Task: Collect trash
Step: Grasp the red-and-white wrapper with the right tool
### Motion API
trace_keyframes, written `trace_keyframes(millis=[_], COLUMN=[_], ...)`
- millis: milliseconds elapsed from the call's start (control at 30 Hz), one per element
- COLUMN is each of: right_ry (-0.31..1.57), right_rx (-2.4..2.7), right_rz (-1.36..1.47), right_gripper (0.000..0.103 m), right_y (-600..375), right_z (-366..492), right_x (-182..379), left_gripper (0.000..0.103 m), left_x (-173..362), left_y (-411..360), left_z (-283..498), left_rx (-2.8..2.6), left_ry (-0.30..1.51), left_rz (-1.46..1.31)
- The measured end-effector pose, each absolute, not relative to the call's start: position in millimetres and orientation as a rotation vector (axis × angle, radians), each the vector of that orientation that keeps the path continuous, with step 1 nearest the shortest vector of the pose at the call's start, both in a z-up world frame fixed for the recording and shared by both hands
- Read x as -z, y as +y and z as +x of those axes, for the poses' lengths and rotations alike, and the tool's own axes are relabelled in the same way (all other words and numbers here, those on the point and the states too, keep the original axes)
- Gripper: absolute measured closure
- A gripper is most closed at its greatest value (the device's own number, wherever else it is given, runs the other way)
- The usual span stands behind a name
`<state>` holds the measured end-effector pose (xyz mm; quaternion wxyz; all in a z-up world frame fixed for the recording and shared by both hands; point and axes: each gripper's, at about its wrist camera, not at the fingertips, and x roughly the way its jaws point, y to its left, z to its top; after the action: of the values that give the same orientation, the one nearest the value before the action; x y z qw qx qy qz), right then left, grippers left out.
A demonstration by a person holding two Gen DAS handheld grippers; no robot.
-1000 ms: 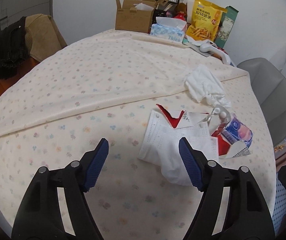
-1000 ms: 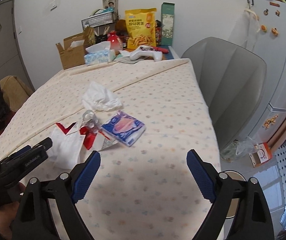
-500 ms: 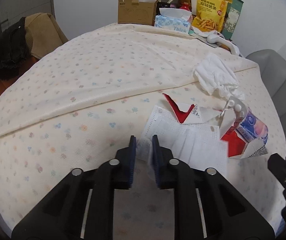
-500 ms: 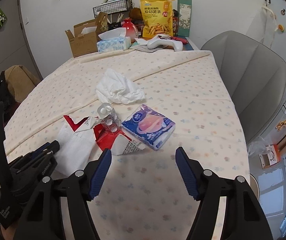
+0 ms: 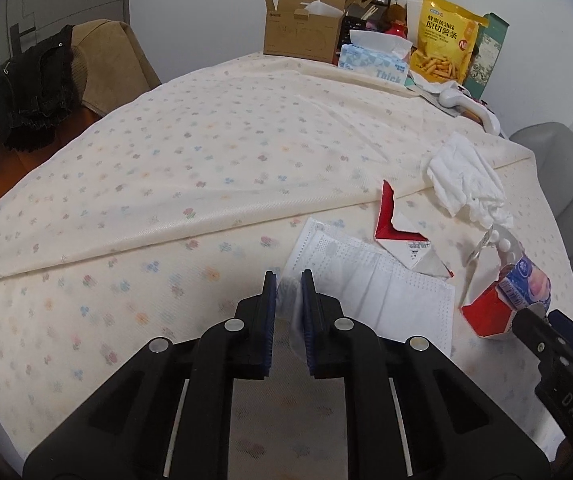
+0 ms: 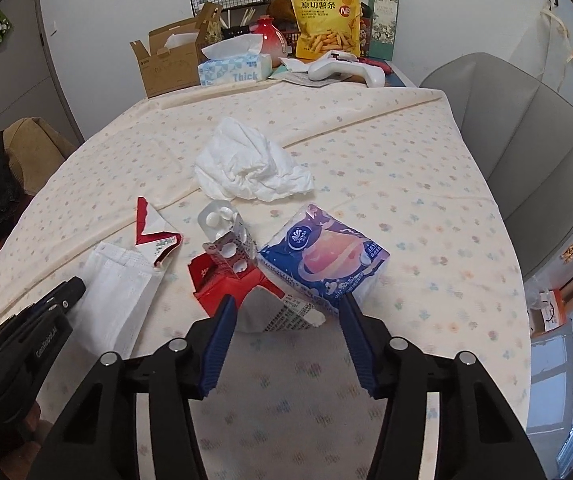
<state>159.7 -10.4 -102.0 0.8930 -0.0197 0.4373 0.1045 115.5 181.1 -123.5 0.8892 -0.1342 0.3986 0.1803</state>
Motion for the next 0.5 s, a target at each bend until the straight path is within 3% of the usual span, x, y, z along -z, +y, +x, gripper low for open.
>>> trace_keyframes(millis=[67,100,133,300,500], right_ry=[0.915,0.915,0.921,0.907,0.869], right_rx=[-0.224,-0.227,-0.238,-0.286,-0.295], right_rz=[-0.04,-0.041,-0.043,-0.055,-0.056], right_gripper=[0.063,0.075,0.08,0.087,0.088], right_y=[-10,-10,-10,-6,-10], right_z=[160,160,159,148,131], right_x=[104,104,104,95,77], left_gripper=[0.09,0.09,0.09,0.09,0.09], left_x=[124,124,124,118,102], left_y=[179,179,178,171,166], left_z=[116,117,117,117,104], left_rx=[-0.375,-0.375,-0.374,-0.365,-0.359], left_ry=[0.828,0.827,0.826,0.814,0.773], left_rz=[-0.277,-0.276,-0.274,-0.268,-0.275])
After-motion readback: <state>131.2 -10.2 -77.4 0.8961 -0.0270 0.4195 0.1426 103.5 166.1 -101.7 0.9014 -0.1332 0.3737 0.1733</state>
